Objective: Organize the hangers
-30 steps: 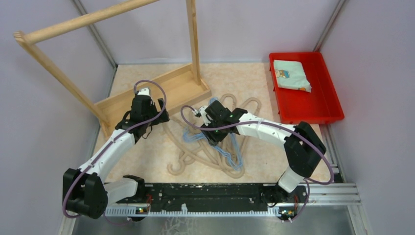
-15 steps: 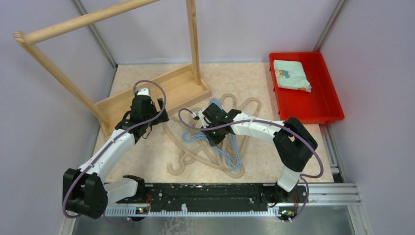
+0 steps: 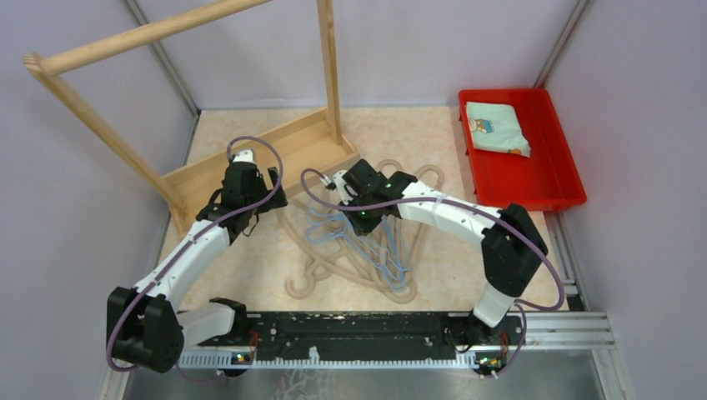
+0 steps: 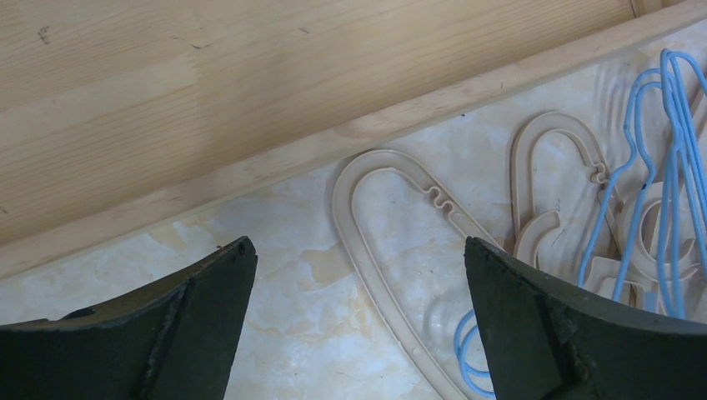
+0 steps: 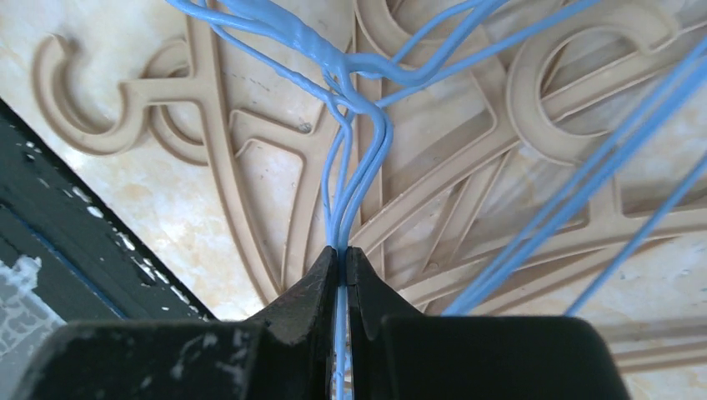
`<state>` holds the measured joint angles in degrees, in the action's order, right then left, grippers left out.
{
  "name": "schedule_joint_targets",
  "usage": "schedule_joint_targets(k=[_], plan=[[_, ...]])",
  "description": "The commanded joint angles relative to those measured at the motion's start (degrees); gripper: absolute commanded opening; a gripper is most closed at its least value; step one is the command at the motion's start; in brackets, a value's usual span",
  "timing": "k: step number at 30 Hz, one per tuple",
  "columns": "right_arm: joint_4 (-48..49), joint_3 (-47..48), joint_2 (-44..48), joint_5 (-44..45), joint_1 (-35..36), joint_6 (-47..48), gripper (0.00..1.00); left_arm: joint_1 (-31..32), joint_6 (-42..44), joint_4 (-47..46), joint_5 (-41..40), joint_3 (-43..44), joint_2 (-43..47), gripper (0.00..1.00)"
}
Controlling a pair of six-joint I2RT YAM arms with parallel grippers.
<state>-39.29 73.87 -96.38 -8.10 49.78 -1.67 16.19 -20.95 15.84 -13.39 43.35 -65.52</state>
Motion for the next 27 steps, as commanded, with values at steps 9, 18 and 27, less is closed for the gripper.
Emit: schedule_joint_targets(k=[9, 18, 27], plan=[[-3.1, 7.3, 5.9, 0.8, 0.3, 1.4, 0.00, -0.2, -0.7, -1.5, -2.0, -0.5, 1.2, 1.00], [1.7, -2.5, 4.5, 1.1, 0.2, -0.3, 0.01, -0.2, -0.2, -1.2, -2.0, -0.3, 0.7, 1.00], [2.9, -1.1, 4.5, 3.7, 0.2, -0.8, 0.59, -0.2, -0.5, -1.0, -2.8, -1.2, 1.4, 1.00]])
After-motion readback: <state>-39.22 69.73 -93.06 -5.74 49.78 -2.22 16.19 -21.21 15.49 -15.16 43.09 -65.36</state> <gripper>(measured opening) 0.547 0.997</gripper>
